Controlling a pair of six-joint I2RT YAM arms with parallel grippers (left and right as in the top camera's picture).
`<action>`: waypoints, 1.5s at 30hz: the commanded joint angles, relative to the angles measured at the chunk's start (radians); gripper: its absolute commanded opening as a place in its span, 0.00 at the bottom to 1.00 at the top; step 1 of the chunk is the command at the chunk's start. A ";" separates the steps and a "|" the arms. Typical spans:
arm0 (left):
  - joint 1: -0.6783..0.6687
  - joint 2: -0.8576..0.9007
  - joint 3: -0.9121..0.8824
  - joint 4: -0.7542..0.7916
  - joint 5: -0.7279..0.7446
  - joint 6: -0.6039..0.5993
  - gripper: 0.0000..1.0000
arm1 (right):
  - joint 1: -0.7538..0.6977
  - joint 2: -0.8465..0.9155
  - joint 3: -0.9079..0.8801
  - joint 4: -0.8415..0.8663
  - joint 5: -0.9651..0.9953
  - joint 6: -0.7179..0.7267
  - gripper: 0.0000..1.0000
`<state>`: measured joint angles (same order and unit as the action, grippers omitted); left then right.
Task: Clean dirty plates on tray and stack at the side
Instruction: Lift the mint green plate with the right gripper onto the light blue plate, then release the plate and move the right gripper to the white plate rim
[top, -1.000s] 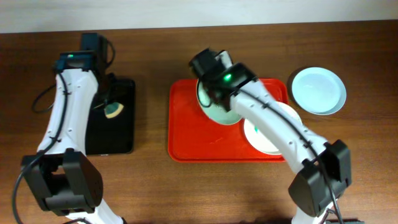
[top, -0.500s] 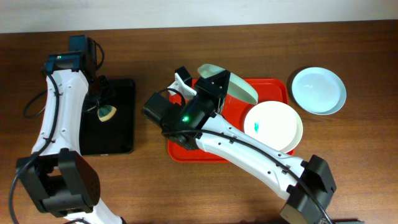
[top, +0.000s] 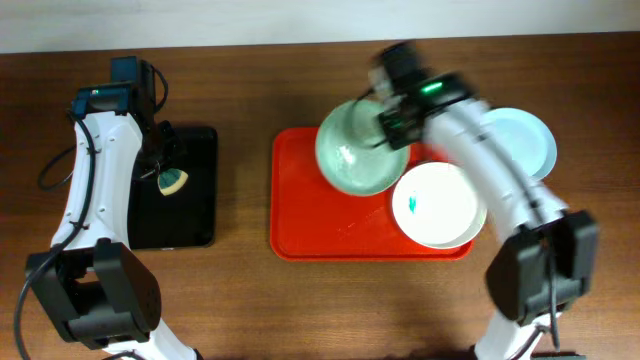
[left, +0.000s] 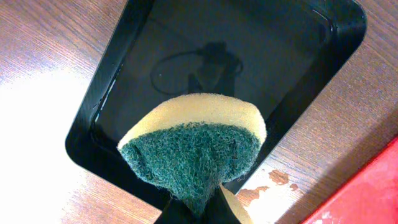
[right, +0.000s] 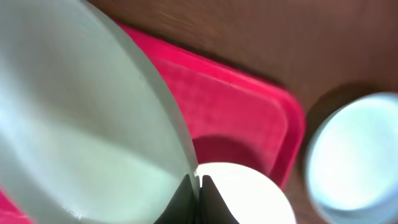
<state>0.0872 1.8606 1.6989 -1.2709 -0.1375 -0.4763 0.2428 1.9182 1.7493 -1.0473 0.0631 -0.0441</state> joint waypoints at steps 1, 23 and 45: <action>0.003 -0.013 0.002 0.002 0.002 -0.001 0.00 | -0.229 0.003 0.001 -0.019 -0.390 0.027 0.04; 0.003 -0.013 0.002 0.011 0.003 -0.001 0.00 | -0.771 0.124 -0.141 0.253 -0.229 0.227 0.04; 0.003 -0.013 0.002 0.023 0.003 -0.001 0.00 | -0.607 0.134 -0.141 -0.035 -0.399 -0.125 0.68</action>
<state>0.0872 1.8606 1.6989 -1.2488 -0.1375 -0.4763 -0.4511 2.0380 1.6169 -1.0378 -0.2955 0.0273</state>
